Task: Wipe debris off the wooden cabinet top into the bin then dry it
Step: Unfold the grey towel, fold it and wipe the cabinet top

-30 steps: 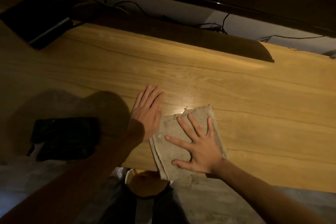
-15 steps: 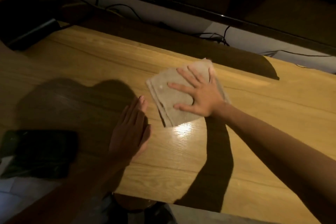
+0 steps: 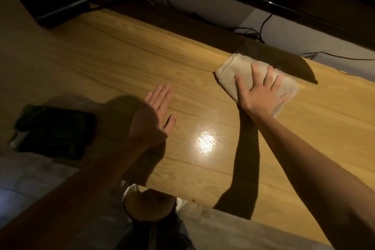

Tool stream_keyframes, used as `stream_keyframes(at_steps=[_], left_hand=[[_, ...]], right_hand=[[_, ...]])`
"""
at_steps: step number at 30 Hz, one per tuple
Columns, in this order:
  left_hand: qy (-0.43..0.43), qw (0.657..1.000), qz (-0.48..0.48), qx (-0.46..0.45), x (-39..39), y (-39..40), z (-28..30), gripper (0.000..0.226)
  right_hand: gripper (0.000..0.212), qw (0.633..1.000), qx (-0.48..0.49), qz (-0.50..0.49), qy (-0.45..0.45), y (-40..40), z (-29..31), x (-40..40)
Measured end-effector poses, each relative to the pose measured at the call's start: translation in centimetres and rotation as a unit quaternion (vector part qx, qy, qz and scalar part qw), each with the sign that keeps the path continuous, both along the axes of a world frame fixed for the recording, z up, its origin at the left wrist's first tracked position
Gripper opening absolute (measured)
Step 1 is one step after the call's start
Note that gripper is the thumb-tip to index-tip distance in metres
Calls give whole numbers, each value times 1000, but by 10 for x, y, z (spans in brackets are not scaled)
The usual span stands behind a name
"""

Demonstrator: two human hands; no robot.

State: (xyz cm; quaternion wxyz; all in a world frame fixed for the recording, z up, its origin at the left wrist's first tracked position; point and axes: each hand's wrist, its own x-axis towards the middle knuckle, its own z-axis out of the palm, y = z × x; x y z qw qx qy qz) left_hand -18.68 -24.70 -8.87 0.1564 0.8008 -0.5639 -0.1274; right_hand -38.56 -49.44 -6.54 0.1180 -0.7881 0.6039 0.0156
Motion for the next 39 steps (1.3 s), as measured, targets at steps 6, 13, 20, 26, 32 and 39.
stream_keyframes(at_steps=[6, 13, 20, 26, 32, 39], left_hand=[[-38, 999, -16, 32, 1, 0, -6, 70], [-57, 998, -17, 11, -9, 8, -5, 64], [-23, 994, -105, 16, -81, 11, 4, 69], [-40, 996, -71, 19, -118, -15, 1, 65], [-14, 999, -27, 10, -127, -62, 5, 66], [-13, 999, 27, 19, -151, -113, -2, 66]], right_hand=[[74, 997, 2, 70, 14, 144, -7, -72], [75, 980, -9, 194, 45, 250, -10, -142], [74, 973, -1, 231, 32, 228, -8, -144], [75, 954, -28, 299, 25, 170, -14, -146], [73, 947, -32, 320, 15, 98, -17, -137], [72, 957, -8, 290, 16, -35, -15, -105]])
